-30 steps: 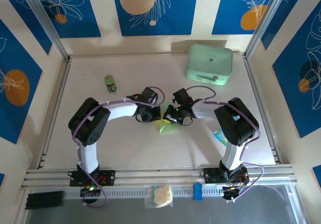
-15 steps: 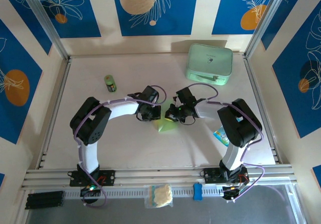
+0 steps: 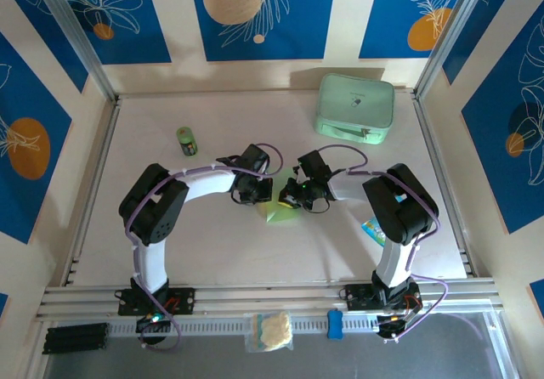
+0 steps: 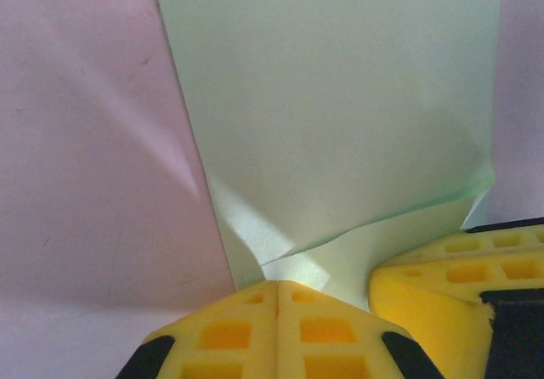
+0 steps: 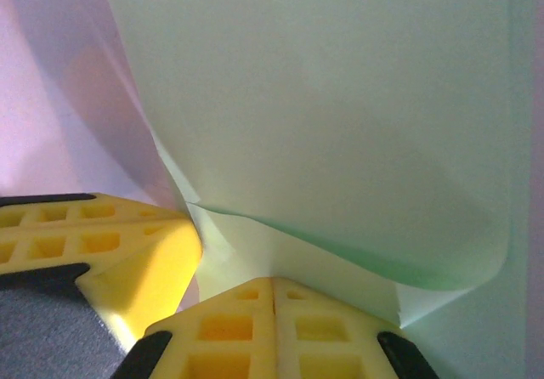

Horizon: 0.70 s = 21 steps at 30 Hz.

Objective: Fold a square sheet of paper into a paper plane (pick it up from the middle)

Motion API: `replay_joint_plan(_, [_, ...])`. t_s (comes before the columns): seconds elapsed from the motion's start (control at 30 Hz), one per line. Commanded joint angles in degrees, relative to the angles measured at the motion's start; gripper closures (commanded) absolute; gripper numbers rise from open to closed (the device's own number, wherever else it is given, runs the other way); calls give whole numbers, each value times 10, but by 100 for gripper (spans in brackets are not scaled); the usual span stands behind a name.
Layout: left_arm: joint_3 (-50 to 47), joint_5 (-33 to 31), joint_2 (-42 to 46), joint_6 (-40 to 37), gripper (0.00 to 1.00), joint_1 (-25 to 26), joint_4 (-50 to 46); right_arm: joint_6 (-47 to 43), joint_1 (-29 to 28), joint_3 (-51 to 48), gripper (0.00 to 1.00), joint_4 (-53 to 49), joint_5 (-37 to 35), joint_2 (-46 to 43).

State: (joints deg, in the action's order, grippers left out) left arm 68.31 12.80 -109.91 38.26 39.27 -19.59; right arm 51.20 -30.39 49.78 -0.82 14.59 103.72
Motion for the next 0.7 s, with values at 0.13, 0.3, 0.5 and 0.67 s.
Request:
replay_joint_plan(0.13, [-51, 46, 80, 63, 88, 12, 43, 35, -15, -27, 98, -45, -61, 38])
replay_joint_plan(0.3, [-96, 57, 95, 102, 88, 25, 70, 43, -18, -26, 98, -56, -72, 47])
replay_joint_plan(0.5, [-109, 65, 79, 109, 89, 32, 77, 43, -17, -25, 98, -61, -74, 51])
replay_joint_plan(0.67, [-111, 62, 66, 108, 89, 31, 80, 43, -16, -25, 98, -65, -74, 51])
